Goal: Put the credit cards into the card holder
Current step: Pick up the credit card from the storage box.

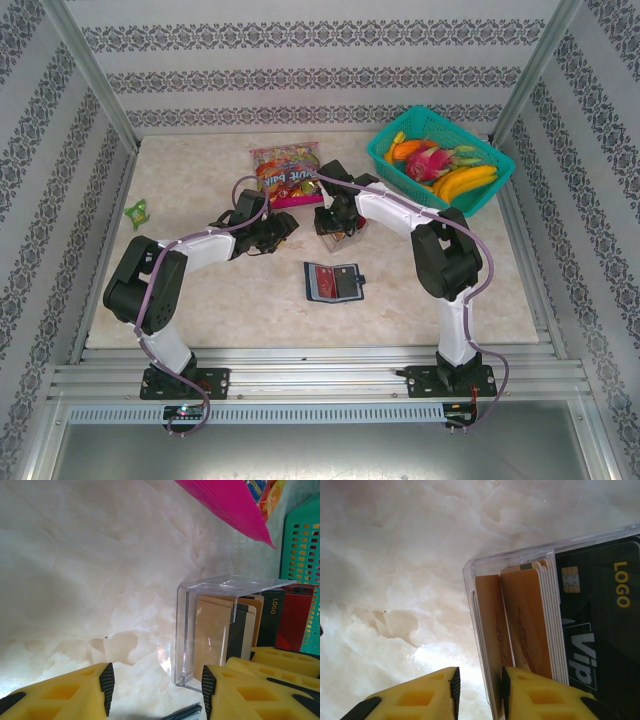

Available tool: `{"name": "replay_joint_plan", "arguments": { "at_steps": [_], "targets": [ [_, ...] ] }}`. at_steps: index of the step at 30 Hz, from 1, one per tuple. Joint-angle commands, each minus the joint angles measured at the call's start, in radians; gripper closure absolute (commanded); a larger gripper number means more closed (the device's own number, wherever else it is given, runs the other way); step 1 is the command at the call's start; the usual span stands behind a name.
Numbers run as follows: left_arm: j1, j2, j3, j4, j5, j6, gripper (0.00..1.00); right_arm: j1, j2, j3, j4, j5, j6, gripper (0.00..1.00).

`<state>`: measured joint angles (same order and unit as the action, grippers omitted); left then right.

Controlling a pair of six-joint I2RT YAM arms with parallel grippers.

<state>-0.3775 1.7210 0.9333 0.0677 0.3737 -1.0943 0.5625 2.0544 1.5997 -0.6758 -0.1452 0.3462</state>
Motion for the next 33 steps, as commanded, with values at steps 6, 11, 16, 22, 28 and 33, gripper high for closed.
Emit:
{"name": "replay_joint_plan", "arguments": {
  "at_steps": [6,11,16,22,28,33],
  "targets": [
    [0.007,-0.026,0.013,-0.009,0.014,-0.012,0.48,-0.018,-0.059,-0.020,0.012,-0.031,0.025,0.71],
    [0.008,-0.025,0.013,-0.009,0.013,-0.012,0.48,-0.019,-0.062,-0.024,0.016,-0.039,0.026,0.73],
    [0.008,-0.026,0.011,-0.008,0.014,-0.012,0.48,-0.019,-0.055,-0.027,0.018,-0.047,0.025,0.74],
    [0.008,-0.029,0.002,-0.006,0.012,-0.013,0.48,-0.015,-0.053,-0.028,0.010,0.022,0.014,0.71],
    [0.008,-0.028,0.004,-0.007,0.010,-0.013,0.48,-0.005,-0.011,-0.003,-0.015,0.042,0.000,0.69],
    [0.007,-0.027,0.006,-0.008,0.012,-0.012,0.48,0.012,0.036,0.032,-0.042,0.064,-0.007,0.68]
  ]
}}
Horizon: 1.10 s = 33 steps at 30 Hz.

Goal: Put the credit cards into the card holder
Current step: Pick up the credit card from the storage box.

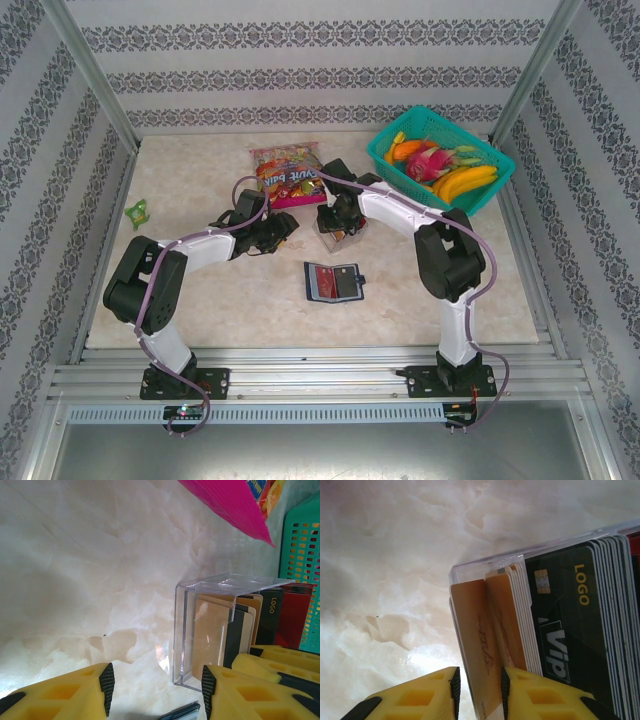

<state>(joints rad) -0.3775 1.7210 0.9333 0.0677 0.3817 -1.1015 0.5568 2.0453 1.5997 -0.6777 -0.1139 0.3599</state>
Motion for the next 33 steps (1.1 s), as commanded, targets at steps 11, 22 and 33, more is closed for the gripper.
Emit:
{"name": "replay_joint_plan", "arguments": {
  "at_steps": [11,22,33],
  "targets": [
    [0.008,-0.028,0.006,-0.010,0.003,-0.004,0.48,0.021,-0.005,0.024,-0.021,0.001,-0.015,0.73],
    [0.007,-0.031,0.010,-0.013,0.008,-0.004,0.48,0.003,-0.037,0.013,-0.007,-0.065,0.006,0.74],
    [0.008,-0.027,0.009,-0.009,0.008,-0.005,0.48,-0.002,-0.049,0.007,-0.007,-0.056,0.014,0.81]
  ]
}}
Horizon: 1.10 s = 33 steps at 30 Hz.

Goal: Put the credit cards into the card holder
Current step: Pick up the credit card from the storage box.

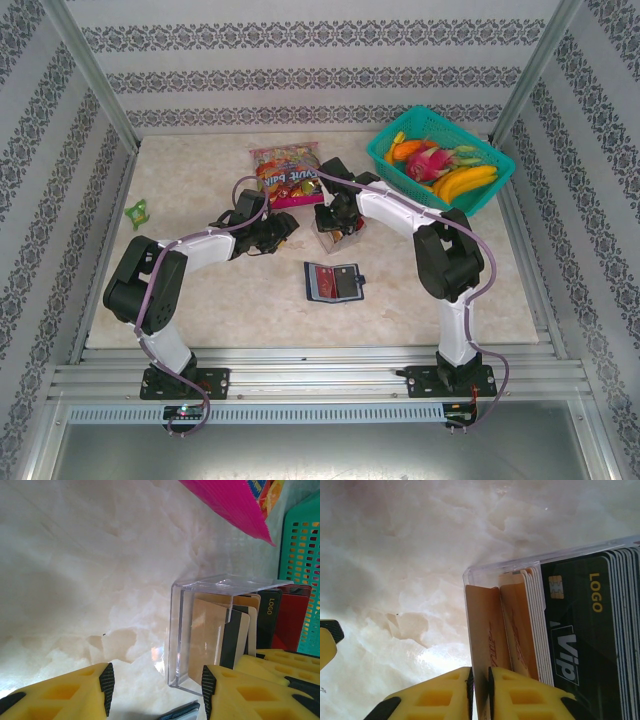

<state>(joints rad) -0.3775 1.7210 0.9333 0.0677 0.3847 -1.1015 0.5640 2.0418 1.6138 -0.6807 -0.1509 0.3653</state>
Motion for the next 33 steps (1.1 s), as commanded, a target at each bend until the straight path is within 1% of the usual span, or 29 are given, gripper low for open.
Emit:
{"name": "replay_joint_plan", "arguments": {
  "at_steps": [1,4,7,9,10,13,16,18,22,25,29,33],
  "targets": [
    [0.008,-0.026,0.009,-0.009,0.004,-0.005,0.48,-0.010,-0.047,-0.007,-0.004,-0.021,0.009,0.81],
    [0.008,-0.026,0.012,-0.009,0.004,-0.006,0.48,-0.015,-0.058,-0.011,0.001,-0.031,0.012,0.83],
    [0.007,-0.028,0.010,-0.010,0.004,-0.005,0.48,-0.020,-0.065,-0.018,0.006,-0.039,0.015,0.88],
    [0.008,-0.026,0.010,-0.010,0.004,-0.007,0.48,-0.021,-0.066,-0.020,0.006,-0.040,0.017,0.90],
    [0.007,-0.027,0.011,-0.009,0.004,-0.007,0.48,-0.021,-0.068,-0.022,0.007,-0.040,0.017,0.92],
    [0.007,-0.027,0.009,-0.009,0.005,-0.006,0.48,-0.023,-0.069,-0.024,0.007,-0.038,0.017,0.93],
    [0.008,-0.030,0.006,-0.010,0.004,-0.007,0.48,-0.024,-0.074,-0.023,0.000,-0.011,0.015,0.93],
    [0.007,-0.034,0.003,-0.010,0.003,-0.006,0.48,-0.025,-0.088,-0.021,-0.009,0.030,0.013,0.95],
    [0.005,-0.047,-0.004,-0.019,0.001,0.001,0.47,-0.026,-0.151,-0.042,-0.009,0.100,0.005,0.99],
    [0.004,-0.062,-0.010,-0.033,-0.001,0.012,0.48,-0.032,-0.210,-0.069,0.000,0.112,0.002,1.00],
    [-0.001,-0.097,-0.020,-0.066,-0.002,0.040,0.47,-0.051,-0.298,-0.128,0.016,0.083,0.016,1.00],
    [-0.019,-0.155,-0.050,-0.114,-0.003,0.084,0.45,-0.067,-0.434,-0.265,0.100,0.016,0.043,1.00]
  ]
}}
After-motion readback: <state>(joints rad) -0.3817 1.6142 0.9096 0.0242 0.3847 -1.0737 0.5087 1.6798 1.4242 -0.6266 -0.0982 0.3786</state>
